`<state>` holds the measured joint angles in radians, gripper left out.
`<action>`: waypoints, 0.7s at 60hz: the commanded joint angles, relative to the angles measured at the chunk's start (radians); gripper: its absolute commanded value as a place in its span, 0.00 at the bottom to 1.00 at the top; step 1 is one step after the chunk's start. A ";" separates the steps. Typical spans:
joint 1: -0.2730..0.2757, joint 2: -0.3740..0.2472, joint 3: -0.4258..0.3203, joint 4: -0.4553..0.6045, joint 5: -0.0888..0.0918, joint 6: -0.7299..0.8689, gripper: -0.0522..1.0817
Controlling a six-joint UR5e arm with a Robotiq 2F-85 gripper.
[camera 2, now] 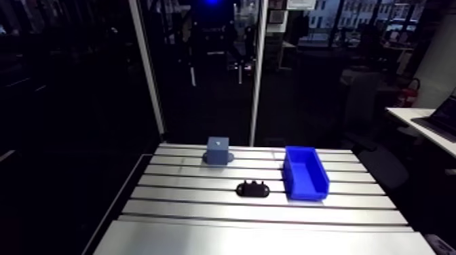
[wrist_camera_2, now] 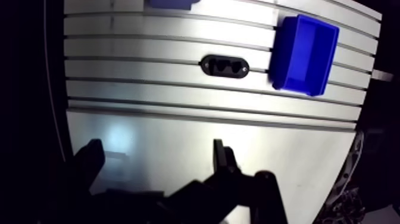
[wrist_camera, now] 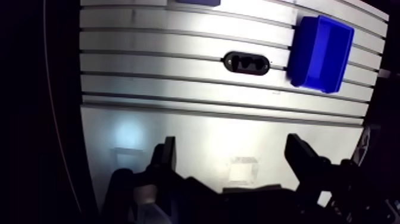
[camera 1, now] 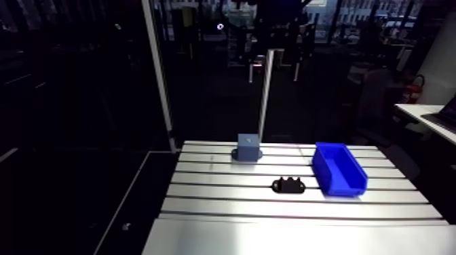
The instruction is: Pick up the M10 bolt and insert it into the hex recess until seated.
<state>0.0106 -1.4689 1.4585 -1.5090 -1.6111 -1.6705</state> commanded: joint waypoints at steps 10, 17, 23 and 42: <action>-0.013 -0.027 0.021 0.034 -0.003 -0.015 0.06; -0.017 -0.027 0.021 0.031 -0.005 -0.015 0.06; -0.017 -0.027 0.021 0.027 -0.005 -0.015 0.06; -0.027 -0.027 0.021 0.022 -0.002 -0.016 0.06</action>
<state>-0.0113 -1.4960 1.4788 -1.4855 -1.6146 -1.6853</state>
